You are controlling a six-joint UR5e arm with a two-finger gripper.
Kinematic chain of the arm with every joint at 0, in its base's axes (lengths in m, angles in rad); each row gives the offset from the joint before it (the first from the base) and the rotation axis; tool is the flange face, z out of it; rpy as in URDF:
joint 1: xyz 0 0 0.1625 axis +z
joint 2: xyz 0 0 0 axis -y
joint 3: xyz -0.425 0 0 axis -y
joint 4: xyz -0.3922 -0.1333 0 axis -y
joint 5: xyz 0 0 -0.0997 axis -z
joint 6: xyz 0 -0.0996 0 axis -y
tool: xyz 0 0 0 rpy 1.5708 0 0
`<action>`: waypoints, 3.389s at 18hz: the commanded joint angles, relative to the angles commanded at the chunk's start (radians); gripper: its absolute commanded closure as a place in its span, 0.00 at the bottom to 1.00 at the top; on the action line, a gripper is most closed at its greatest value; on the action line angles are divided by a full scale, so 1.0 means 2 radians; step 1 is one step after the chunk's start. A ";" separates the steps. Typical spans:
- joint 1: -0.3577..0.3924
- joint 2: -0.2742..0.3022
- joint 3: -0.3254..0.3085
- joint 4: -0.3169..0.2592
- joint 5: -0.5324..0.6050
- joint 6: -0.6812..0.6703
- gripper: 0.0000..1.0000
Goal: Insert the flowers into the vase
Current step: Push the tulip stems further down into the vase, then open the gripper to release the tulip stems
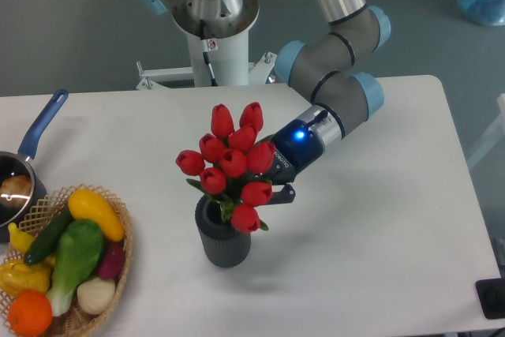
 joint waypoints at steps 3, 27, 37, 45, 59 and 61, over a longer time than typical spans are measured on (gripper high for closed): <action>0.000 -0.004 -0.003 0.000 0.000 0.007 0.84; 0.000 -0.016 -0.015 0.001 0.001 0.041 0.75; 0.000 -0.017 -0.015 0.001 0.001 0.042 0.58; 0.001 -0.017 -0.015 -0.001 0.002 0.054 0.51; 0.003 -0.015 -0.017 0.000 0.005 0.054 0.03; 0.002 -0.015 -0.018 0.000 0.005 0.054 0.01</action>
